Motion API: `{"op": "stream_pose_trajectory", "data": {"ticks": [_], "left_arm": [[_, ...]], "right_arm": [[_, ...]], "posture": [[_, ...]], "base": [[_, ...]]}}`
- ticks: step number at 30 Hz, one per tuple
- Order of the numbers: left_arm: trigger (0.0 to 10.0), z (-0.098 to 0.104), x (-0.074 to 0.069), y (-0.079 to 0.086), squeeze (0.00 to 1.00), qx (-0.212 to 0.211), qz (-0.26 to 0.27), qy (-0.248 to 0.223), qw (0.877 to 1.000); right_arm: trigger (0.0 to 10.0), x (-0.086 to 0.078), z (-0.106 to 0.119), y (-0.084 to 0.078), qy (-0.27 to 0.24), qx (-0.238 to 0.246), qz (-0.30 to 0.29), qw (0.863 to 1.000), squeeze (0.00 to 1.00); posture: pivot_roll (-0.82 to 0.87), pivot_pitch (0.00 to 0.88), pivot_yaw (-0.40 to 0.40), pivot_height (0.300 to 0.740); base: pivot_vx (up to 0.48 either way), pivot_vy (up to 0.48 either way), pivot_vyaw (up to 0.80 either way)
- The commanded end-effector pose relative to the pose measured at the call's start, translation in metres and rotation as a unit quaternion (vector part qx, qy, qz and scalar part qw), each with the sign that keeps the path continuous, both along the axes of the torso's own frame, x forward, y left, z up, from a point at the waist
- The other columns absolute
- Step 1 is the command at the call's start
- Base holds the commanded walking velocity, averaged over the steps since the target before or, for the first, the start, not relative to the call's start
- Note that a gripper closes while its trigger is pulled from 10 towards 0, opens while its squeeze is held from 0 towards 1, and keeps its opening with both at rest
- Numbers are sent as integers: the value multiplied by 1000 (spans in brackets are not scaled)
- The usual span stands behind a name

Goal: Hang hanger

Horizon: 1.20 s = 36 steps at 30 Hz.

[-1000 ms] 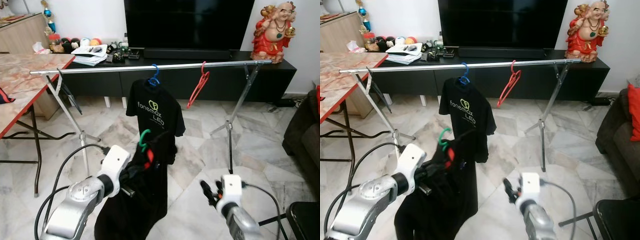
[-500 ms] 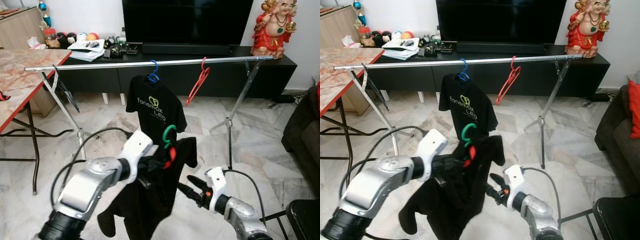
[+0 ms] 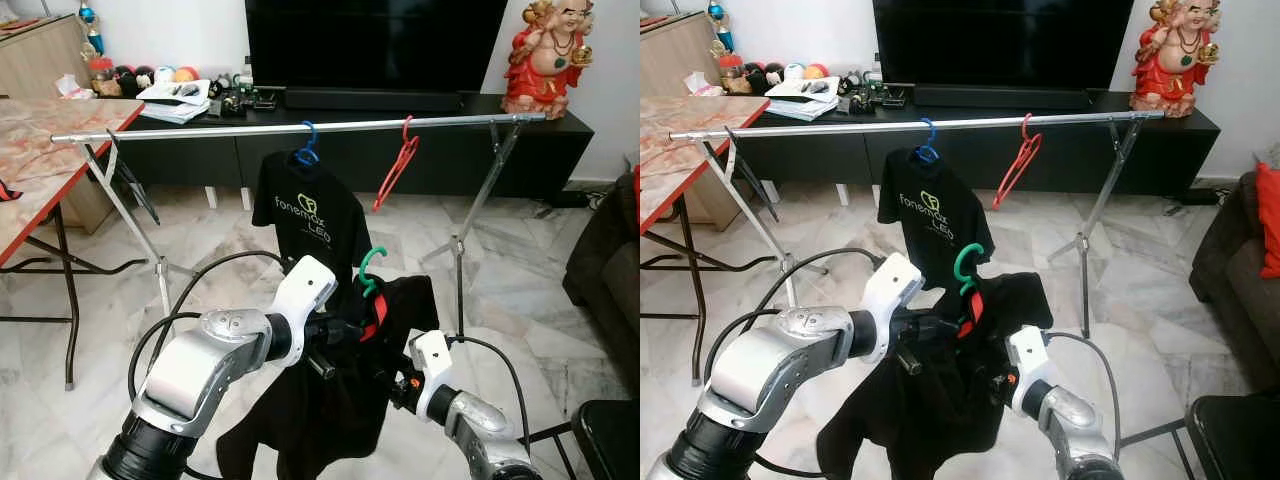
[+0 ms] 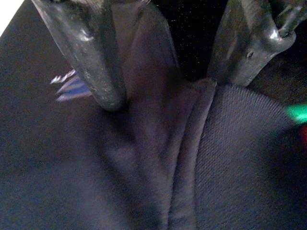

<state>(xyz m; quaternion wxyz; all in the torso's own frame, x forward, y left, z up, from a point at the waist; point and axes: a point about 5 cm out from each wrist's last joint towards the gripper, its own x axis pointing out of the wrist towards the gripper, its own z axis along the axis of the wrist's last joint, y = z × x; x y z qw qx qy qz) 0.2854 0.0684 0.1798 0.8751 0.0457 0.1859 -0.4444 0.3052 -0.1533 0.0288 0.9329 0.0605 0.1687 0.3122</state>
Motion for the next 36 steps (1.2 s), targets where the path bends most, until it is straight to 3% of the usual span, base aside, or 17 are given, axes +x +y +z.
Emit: {"op": "stream_pose_trajectory", "data": {"ticks": [1, 10, 19, 22, 29, 36], "left_arm": [[10000, 16, -5, -10, 0, -13, -26, -22, 999], [10000, 19, -6, -11, 0, -11, -24, -20, 999], [10000, 9, -5, 0, 0, 25, -11, -16, 999], [10000, 14, -7, -1, 0, 16, -24, -24, 999], [10000, 19, -26, 3, 0, 38, -128, -44, 990], [10000, 21, -38, 4, 0, 39, -180, -41, 982]], "right_arm": [[10000, 4, 2, -5, -11, -16, -34, 999, 0], [10000, 10, 4, -23, -19, -53, -130, 990, 0], [10000, 15, 8, -42, -26, -97, -188, 977, 0], [10000, 13, 6, -46, -18, -112, -195, 974, 0], [10000, 12, 3, -47, -6, -105, -221, 970, 0], [10000, 14, 3, -47, -4, -109, -229, 967, 0]], "posture": [[128, 0, -22, 740], [133, 0, -24, 740], [129, 0, -32, 740], [137, 0, -35, 740], [149, 2, -41, 740], [153, 5, -46, 740]], "base": [[0, 0, 0], [0, 0, 0], [0, 0, 0], [0, 0, 0], [0, 0, 0], [0, 0, 0]]}}
